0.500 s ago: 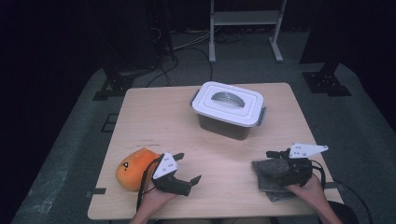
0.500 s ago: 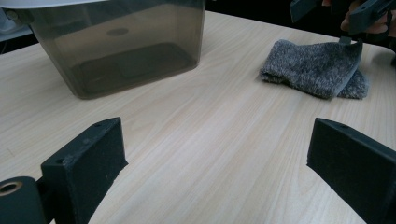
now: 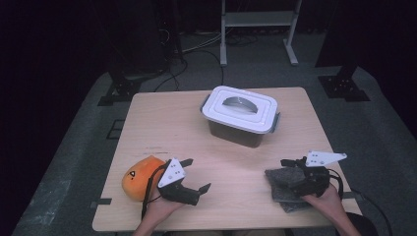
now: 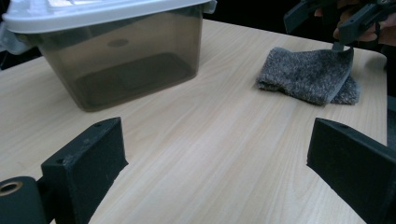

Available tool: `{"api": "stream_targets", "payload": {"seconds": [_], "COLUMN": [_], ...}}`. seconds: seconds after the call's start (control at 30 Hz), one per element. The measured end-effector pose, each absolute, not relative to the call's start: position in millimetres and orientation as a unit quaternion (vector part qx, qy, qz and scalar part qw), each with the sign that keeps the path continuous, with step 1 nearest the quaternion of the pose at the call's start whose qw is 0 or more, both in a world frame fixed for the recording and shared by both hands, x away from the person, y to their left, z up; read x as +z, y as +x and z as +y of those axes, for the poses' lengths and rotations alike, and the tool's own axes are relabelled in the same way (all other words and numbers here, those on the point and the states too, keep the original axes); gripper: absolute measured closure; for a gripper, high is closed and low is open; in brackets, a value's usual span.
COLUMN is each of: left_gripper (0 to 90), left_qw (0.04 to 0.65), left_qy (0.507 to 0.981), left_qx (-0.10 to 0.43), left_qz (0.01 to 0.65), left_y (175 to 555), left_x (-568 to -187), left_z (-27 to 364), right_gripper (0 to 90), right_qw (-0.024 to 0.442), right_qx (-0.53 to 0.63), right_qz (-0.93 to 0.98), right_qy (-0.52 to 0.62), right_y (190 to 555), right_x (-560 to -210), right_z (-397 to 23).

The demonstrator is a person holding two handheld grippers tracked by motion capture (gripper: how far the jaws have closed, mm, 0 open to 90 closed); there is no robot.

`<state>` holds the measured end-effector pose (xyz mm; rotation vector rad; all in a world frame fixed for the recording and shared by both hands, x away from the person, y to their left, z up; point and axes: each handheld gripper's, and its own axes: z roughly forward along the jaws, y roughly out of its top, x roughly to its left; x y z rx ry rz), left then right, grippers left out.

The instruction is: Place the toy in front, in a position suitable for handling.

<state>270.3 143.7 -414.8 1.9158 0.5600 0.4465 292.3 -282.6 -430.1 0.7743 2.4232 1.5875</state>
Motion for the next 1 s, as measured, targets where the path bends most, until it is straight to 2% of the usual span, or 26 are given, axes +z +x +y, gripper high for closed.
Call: {"api": "stream_targets", "payload": {"seconds": [0.57, 1.0], "left_gripper": [3.3, 4.0], "left_qw": [0.528, 0.519], "left_qy": [0.770, 0.753], "left_qx": [0.245, 0.264], "left_qz": [0.262, 0.307], "left_y": [263.8, 256.5], "left_x": [-383.3, -387.8], "left_z": [221.8, 281.4], "right_gripper": [15.5, 15.5], "right_qw": [0.073, 0.073], "right_qx": [0.530, 0.532], "right_qz": [0.803, 0.802], "right_qy": [0.262, 0.262], "right_y": [291.9, 291.6], "right_x": [-428.9, -428.6], "right_z": [-282.4, -282.7]}}
